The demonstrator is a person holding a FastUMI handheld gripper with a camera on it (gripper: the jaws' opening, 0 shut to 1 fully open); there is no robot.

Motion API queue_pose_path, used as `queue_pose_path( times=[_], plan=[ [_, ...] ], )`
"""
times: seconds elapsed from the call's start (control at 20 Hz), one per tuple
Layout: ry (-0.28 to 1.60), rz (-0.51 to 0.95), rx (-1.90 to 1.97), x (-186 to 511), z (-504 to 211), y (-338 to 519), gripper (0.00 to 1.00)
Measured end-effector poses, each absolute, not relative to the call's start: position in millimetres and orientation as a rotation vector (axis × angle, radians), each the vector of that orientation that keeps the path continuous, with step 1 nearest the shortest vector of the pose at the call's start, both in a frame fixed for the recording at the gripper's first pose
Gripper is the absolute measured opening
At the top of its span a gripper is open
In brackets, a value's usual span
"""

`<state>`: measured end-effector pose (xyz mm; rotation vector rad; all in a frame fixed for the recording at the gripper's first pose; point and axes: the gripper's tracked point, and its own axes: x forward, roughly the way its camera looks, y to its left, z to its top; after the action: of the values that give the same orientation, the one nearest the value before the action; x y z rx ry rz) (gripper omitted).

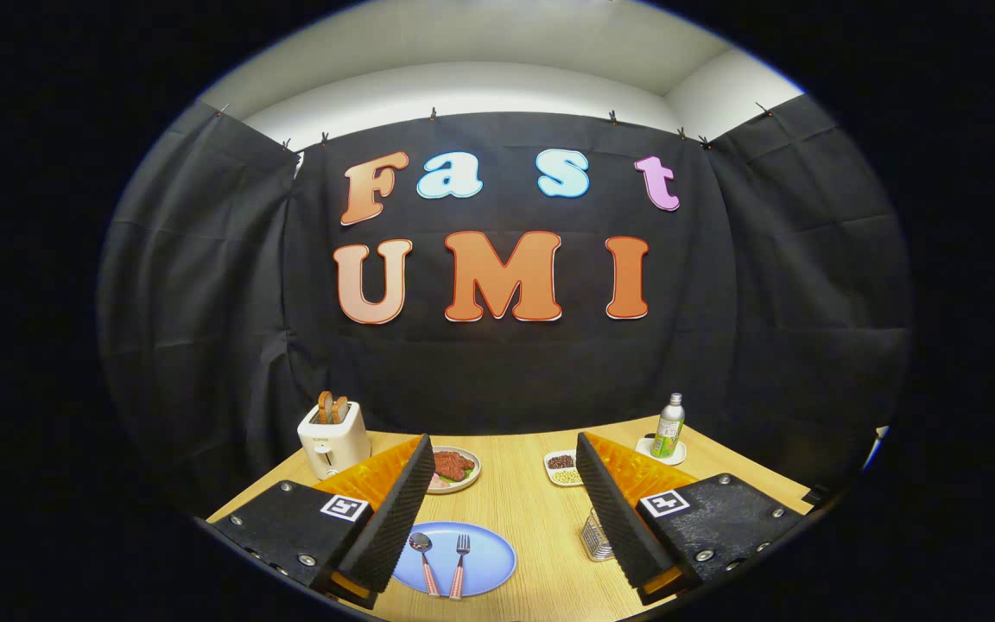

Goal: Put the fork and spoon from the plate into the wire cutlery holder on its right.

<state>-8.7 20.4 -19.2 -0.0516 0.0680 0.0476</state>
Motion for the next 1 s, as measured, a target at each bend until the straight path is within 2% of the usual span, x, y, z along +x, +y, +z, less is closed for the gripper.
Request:
queue_pose_path(
  times=[0.2, 0.8, 1.0],
  plan=[
    [0.117, 0.072, -0.074, -4.2, -45.6, 29.2, 0.98],
    [0.481, 0.137, -0.114, 20.9, -206.0, 47.9, 0.98],
    [0.617, 0.161, -0.132, 23.2, -252.7, 54.9, 0.91]
  ],
)
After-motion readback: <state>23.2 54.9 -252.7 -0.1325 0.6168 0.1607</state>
